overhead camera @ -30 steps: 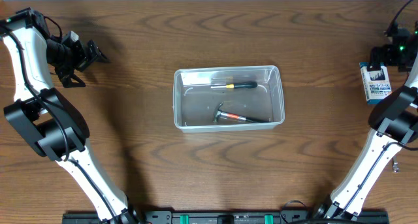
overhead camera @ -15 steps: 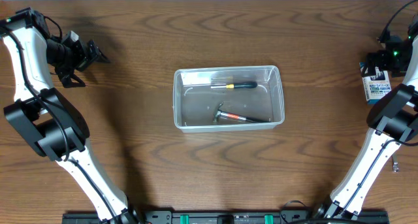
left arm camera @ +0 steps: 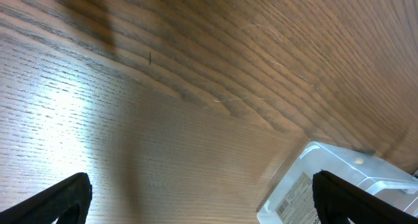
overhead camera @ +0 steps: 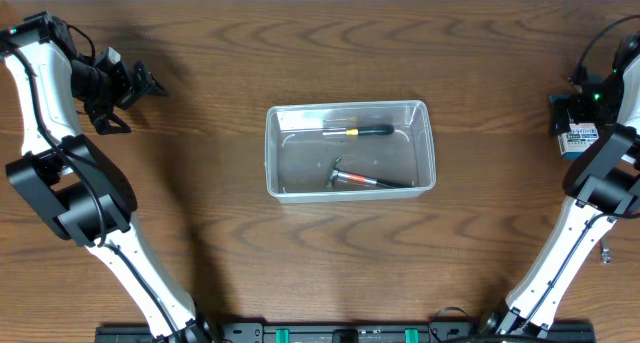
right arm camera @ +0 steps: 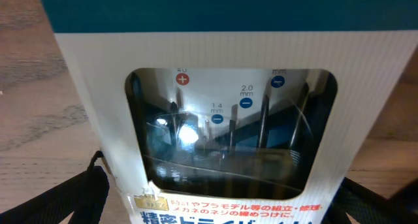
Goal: Pack container
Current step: 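Lower the right gripper over the blue screwdriver-set box, then close the right gripper on the blue screwdriver-set box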
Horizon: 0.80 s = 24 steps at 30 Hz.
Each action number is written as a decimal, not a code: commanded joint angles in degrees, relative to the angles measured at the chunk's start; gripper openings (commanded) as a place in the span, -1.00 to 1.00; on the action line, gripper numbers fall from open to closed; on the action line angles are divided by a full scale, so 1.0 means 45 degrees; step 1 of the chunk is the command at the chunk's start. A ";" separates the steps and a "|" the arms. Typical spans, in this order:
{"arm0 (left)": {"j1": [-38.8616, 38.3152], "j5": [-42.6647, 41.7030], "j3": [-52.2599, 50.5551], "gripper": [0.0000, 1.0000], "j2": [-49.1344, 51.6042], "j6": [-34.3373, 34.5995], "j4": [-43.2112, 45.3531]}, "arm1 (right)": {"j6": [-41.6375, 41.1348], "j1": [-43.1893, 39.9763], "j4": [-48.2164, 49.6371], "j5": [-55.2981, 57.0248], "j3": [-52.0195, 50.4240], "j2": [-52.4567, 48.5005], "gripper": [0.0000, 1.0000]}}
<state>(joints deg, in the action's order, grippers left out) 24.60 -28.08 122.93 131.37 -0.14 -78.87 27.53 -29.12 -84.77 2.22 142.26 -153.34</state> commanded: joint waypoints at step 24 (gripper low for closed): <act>0.0053 0.0068 0.0243 0.96 -0.0335 0.0010 -0.0024 | -0.0015 -0.0044 0.0466 0.0131 -0.0408 -0.0102 0.58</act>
<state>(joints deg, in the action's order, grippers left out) 24.60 -28.08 122.93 131.37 -0.12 -78.87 27.51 -29.12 -83.07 3.44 141.78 -153.21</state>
